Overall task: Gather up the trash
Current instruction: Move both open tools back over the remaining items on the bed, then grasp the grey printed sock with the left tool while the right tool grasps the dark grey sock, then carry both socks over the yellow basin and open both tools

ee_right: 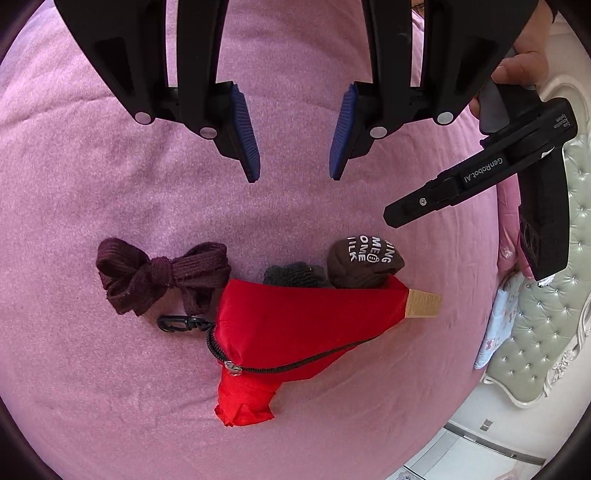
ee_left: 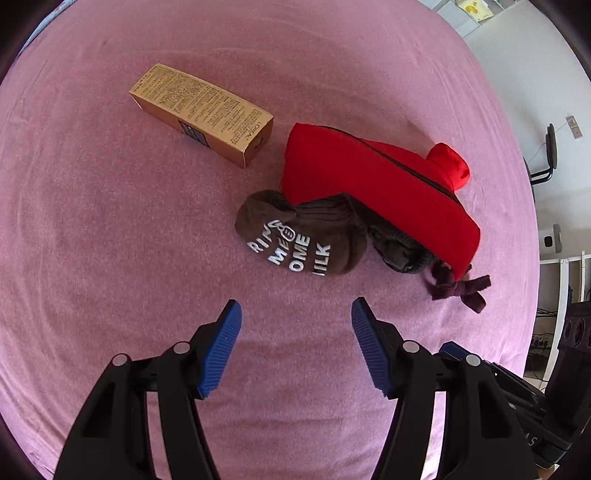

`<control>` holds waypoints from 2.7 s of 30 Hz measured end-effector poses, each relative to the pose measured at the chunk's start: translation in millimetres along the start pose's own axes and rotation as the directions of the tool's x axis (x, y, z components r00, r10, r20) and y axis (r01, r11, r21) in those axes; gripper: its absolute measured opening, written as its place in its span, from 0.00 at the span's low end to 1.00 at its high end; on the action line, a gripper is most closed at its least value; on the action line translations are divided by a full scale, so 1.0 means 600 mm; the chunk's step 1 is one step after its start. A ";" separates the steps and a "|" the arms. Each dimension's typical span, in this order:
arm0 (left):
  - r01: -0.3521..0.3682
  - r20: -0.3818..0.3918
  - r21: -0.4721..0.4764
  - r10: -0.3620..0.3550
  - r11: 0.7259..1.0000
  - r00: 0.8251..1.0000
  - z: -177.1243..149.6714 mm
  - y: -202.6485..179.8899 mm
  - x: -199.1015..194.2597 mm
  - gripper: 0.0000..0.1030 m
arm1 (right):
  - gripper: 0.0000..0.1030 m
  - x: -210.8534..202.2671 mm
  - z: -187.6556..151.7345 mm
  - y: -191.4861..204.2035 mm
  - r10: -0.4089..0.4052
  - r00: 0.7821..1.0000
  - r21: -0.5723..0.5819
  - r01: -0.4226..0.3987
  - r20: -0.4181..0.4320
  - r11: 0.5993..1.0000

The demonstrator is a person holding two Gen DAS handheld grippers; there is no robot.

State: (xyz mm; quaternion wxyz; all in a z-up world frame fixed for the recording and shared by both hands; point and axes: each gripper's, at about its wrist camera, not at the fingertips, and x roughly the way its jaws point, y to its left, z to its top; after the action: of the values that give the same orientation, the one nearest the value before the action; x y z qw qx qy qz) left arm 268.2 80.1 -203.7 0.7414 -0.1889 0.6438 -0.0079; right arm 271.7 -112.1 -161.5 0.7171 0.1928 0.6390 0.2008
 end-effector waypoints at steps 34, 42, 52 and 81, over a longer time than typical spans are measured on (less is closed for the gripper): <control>0.071 0.023 -0.055 -0.069 0.996 0.997 0.035 0.030 0.044 0.10 | 0.42 0.069 0.101 0.005 -0.042 0.999 0.078 0.040 0.023 0.996; 0.065 0.002 -0.043 -0.065 0.997 0.998 0.003 0.059 0.016 0.10 | 0.26 0.056 0.060 0.001 -0.003 1.000 0.081 0.003 0.007 0.997; 0.077 -0.071 -0.014 -0.078 0.997 0.994 -0.121 0.056 -0.022 0.10 | 0.26 0.005 -0.079 -0.025 -0.021 0.998 0.052 0.024 -0.055 0.998; 0.151 -0.241 0.355 -0.066 0.923 0.968 -0.542 -0.151 -0.074 0.10 | 0.26 -0.221 -0.544 -0.196 -0.076 0.994 0.327 0.046 0.080 0.944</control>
State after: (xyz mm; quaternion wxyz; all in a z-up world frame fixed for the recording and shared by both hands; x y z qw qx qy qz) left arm -30.1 -80.4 -167.7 0.6846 -0.0790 0.6988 -0.1917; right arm -61.6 -275.7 -148.5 0.7098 0.2974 0.6356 0.0614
